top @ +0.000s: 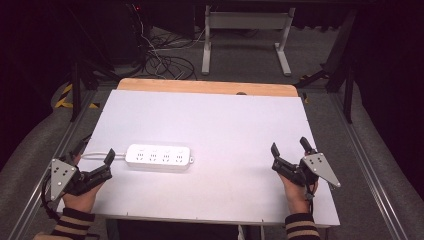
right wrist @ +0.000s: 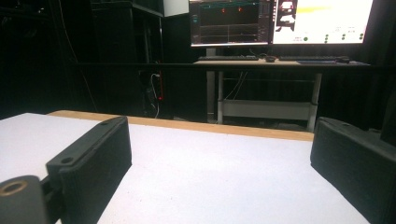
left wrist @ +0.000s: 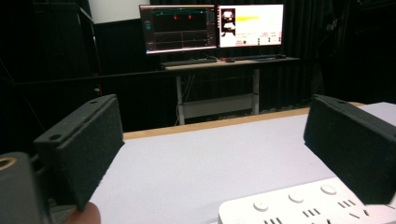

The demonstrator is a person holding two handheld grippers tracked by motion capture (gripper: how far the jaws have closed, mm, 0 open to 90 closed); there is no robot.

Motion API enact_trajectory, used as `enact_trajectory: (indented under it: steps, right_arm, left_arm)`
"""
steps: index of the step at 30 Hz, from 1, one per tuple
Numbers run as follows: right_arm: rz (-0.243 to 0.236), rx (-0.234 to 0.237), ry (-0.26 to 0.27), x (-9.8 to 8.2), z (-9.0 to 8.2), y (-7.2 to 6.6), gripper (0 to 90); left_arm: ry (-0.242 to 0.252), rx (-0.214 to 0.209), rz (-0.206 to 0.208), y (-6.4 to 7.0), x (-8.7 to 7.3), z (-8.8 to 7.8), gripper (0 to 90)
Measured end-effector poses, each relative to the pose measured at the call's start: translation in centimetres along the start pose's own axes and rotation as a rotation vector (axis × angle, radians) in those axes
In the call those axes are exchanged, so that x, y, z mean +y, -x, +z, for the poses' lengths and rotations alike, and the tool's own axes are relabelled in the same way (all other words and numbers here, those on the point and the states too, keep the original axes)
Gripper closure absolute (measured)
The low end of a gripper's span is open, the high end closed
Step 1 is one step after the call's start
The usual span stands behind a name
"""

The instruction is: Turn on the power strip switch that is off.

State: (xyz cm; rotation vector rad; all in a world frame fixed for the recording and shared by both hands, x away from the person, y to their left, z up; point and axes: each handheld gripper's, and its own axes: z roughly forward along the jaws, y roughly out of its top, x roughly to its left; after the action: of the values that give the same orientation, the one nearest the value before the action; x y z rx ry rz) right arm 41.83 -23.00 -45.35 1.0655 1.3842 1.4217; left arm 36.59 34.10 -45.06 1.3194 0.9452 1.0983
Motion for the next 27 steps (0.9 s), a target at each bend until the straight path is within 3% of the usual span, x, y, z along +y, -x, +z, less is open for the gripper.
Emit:
enact_trajectory:
  steps: [5,9,16,20,27]
  right_arm:
    - [-0.001,0.001,-0.001,0.0,0.0,0.0,5.8]
    - [-0.001,0.001,0.0,0.0,0.0,0.0,5.9]
    - [-0.006,0.006,-0.004,0.0,0.0,0.0,6.3]
    - [-0.01,0.008,-0.008,0.0,0.0,-0.1,6.5]
    - [-0.014,0.012,-0.015,-0.1,0.2,-0.1,6.8]
  left_arm:
    - [-0.013,-0.029,0.0,0.0,0.1,-0.1,24.4]
    - [-0.041,-0.054,-0.01,-0.2,0.3,-0.2,48.2]
    - [-0.091,-0.053,-0.028,-0.7,0.9,-0.5,88.5]
    - [-0.13,-0.057,-0.025,-1.0,1.4,-0.5,90.0]
    - [-0.223,-0.104,-0.024,-1.3,2.2,0.4,90.0]
